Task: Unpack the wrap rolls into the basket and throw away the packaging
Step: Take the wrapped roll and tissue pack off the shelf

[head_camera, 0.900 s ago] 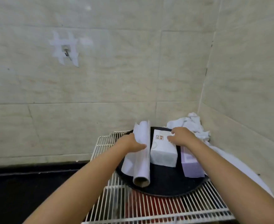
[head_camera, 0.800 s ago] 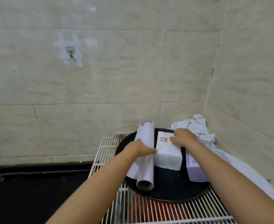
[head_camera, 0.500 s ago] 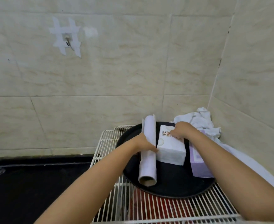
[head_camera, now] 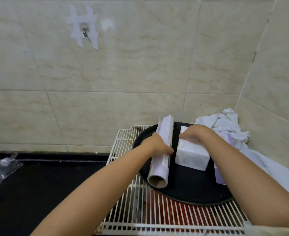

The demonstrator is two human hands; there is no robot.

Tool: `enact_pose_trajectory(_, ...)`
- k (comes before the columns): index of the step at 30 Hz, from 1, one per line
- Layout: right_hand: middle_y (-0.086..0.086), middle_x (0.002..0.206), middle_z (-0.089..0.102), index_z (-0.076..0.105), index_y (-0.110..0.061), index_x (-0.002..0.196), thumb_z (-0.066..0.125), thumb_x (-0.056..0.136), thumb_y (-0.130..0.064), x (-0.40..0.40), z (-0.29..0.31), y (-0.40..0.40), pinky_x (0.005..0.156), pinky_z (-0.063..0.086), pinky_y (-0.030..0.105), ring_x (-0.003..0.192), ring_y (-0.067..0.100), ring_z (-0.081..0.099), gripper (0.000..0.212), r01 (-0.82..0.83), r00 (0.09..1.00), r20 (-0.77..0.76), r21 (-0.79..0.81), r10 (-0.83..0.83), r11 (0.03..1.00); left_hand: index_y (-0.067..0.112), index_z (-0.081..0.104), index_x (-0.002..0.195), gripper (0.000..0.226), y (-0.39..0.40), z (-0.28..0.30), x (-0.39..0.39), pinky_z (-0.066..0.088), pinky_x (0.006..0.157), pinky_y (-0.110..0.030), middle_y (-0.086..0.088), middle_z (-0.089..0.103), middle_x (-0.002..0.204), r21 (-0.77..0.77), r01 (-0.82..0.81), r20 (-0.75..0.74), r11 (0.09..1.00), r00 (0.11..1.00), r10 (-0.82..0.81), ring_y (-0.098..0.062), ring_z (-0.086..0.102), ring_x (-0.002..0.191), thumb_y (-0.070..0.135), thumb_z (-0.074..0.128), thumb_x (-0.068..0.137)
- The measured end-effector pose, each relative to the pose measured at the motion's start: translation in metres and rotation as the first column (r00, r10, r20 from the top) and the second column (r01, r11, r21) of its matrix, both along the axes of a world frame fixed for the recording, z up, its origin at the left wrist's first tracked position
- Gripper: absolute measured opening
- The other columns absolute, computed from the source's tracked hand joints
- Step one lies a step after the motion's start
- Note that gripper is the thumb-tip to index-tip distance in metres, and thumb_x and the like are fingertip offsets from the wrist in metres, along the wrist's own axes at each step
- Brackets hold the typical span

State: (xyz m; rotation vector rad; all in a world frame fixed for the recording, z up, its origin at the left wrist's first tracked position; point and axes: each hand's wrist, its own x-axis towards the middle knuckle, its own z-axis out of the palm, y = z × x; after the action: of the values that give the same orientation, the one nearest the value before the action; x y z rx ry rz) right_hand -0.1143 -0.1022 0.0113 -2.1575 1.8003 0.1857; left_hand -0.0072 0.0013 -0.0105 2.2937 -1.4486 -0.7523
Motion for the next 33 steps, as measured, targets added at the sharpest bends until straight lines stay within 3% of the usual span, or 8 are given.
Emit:
enact_pose_trajectory(3, 0.004, 0.109, 0.056, 0.054, -0.015, 0.106, 0.053, 0.073, -0.047, 0.003, -0.007, 0.004, 0.070, 0.038, 0.024, 0.094, 0.022, 0.049, 0.047, 0.018, 1.000, 0.001, -0.038, -0.018, 0.999, 0.005, 0.027, 0.136, 0.078, 0.008, 0.009, 0.010, 0.045, 0.071, -0.032, -0.010, 0.057, 0.116, 0.051, 0.031, 0.218, 0.998, 0.975, -0.042, -0.027, 0.057, 0.099, 0.034, 0.067, 0.076)
enact_pose_trajectory(7, 0.016, 0.130, 0.043, 0.038, -0.010, 0.127, 0.063, 0.065, -0.046, 0.002, -0.017, 0.013, 0.068, 0.037, 0.029, 0.106, 0.026, 0.047, 0.076, 0.174, 0.980, 0.106, -0.072, -0.166, 0.982, 0.012, 0.054, 0.097, 0.033, 0.015, 0.006, 0.025, 0.042, 0.067, -0.028, 0.000, 0.049, 0.072, 0.118, 0.086, 0.458, 0.989, 0.879, -0.131, -0.023, 0.055, 0.082, 0.038, 0.064, 0.078)
enact_pose_trajectory(12, 0.011, 0.121, 0.053, 0.030, -0.013, 0.135, 0.062, 0.064, -0.044, 0.001, -0.018, 0.020, 0.065, 0.043, 0.029, 0.108, 0.030, 0.054, 0.083, 0.235, 0.958, 0.185, -0.075, -0.218, 0.969, 0.009, 0.057, 0.112, 0.044, 0.023, -0.010, 0.025, 0.045, 0.075, -0.031, -0.008, 0.063, 0.104, 0.054, 0.110, 0.619, 0.993, 0.776, -0.119, -0.027, 0.061, 0.103, 0.045, 0.057, 0.086)
enact_pose_trajectory(15, 0.014, 0.121, 0.049, 0.039, -0.015, 0.128, 0.066, 0.063, -0.038, 0.006, -0.013, 0.032, 0.079, 0.051, 0.035, 0.109, 0.031, 0.051, 0.074, 0.223, 0.960, 0.198, -0.111, -0.199, 0.968, 0.007, 0.060, 0.111, 0.042, 0.026, -0.001, 0.031, 0.046, 0.070, -0.031, -0.007, 0.055, 0.088, 0.060, 0.089, 0.556, 0.994, 0.824, -0.107, -0.026, 0.064, 0.100, 0.041, 0.057, 0.087)
enact_pose_trajectory(18, 0.016, 0.126, 0.043, 0.040, -0.017, 0.126, 0.070, 0.065, -0.037, 0.017, 0.002, 0.048, 0.093, 0.047, 0.042, 0.116, 0.034, 0.045, 0.071, 0.091, 0.993, 0.099, -0.267, -0.067, 0.959, 0.006, 0.059, 0.112, 0.043, 0.043, 0.016, 0.048, 0.050, 0.074, -0.031, -0.010, 0.061, 0.093, 0.000, 0.015, 0.509, 1.000, 0.861, -0.013, -0.027, 0.063, 0.093, 0.041, 0.056, 0.087)
enact_pose_trajectory(22, 0.021, 0.127, 0.040, 0.036, -0.016, 0.130, 0.072, 0.066, -0.042, 0.055, 0.028, 0.083, 0.091, 0.043, 0.042, 0.116, 0.038, 0.041, 0.077, -0.140, 0.970, 0.120, -0.427, 0.209, 0.893, 0.008, 0.054, 0.116, 0.047, 0.101, 0.027, 0.082, 0.042, 0.066, -0.029, -0.011, 0.066, 0.107, -0.155, -0.185, 0.511, 0.970, 0.826, 0.239, -0.029, 0.064, 0.095, 0.045, 0.054, 0.088)
enact_pose_trajectory(27, 0.021, 0.123, 0.042, 0.037, -0.017, 0.127, 0.070, 0.064, -0.043, 0.129, 0.036, 0.170, 0.085, 0.042, 0.039, 0.110, 0.038, 0.044, 0.076, -0.407, 0.777, 0.271, -0.473, 0.568, 0.781, 0.009, 0.053, 0.112, 0.045, 0.222, 0.024, 0.117, 0.043, 0.070, -0.032, -0.011, 0.066, 0.111, -0.311, -0.485, 0.588, 0.817, 0.577, 0.567, -0.031, 0.061, 0.100, 0.044, 0.059, 0.085)
enact_pose_trajectory(33, 0.019, 0.126, 0.042, 0.036, -0.021, 0.129, 0.068, 0.067, -0.045, 0.207, 0.007, 0.317, 0.088, 0.042, 0.038, 0.115, 0.038, 0.043, 0.074, -0.705, 0.514, 0.375, -0.328, 0.771, 0.629, 0.006, 0.049, 0.113, 0.051, 0.392, 0.000, 0.135, 0.045, 0.082, -0.038, -0.013, 0.057, 0.117, -0.277, -0.759, 0.596, 0.589, 0.345, 0.725, -0.031, 0.054, 0.105, 0.048, 0.058, 0.085)
